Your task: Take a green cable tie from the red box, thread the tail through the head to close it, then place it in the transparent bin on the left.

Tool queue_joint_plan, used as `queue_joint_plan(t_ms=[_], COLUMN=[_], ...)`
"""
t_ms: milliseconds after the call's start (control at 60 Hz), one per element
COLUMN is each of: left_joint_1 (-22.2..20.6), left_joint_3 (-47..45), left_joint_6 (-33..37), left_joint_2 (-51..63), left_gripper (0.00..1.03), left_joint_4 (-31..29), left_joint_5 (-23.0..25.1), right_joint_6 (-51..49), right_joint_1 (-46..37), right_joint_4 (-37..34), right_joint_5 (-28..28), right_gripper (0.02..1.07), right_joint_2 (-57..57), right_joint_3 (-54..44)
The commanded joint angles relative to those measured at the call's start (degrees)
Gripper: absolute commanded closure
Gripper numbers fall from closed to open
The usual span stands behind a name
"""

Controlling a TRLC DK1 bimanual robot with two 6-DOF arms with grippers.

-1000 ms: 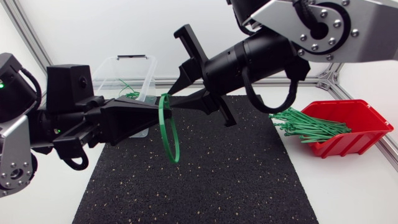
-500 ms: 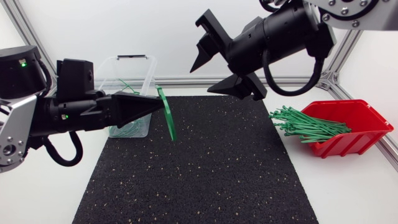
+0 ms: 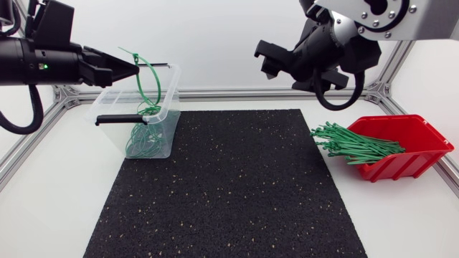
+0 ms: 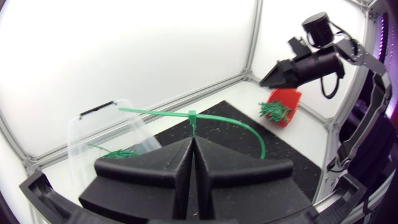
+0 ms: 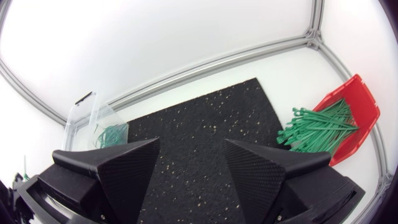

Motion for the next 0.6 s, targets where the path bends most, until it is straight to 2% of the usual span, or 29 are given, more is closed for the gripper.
queue_joint_plan(t_ms=[0, 100, 183, 350, 433, 583], left_joint_1=[0.75, 1.19, 1.98, 1.98, 1.80, 1.36], left_joint_3=[5.73, 9.07, 14.26, 18.92, 19.62, 20.32], left_joint_6=[5.47, 7.23, 7.93, 8.81, 8.98, 9.25], left_joint_2=[3.67, 6.66, 12.20, 19.40, 22.04, 26.52], left_gripper=[1.00, 1.00, 1.00, 1.00, 1.00, 1.00], left_joint_4=[-3.81, -4.60, -3.55, 3.13, 5.15, 8.84], left_joint_5=[-4.25, -9.79, -16.99, -29.82, -32.37, -35.54], right_joint_6=[-6.17, -11.80, -15.93, -21.90, -26.56, -30.78], right_joint_1=[0.43, 0.61, 0.61, -1.59, -2.38, -3.00], right_joint_4=[2.69, 8.40, 12.97, 20.71, 27.39, 31.78], right_joint_5=[4.54, 10.25, 12.89, 13.15, 13.24, 13.24], right_gripper=[0.31, 0.31, 0.31, 0.27, 0.27, 0.27], right_joint_2=[-2.78, -5.24, -7.00, -10.07, -12.80, -16.58], right_joint_3=[-3.07, -6.76, -9.92, -14.49, -18.36, -21.96])
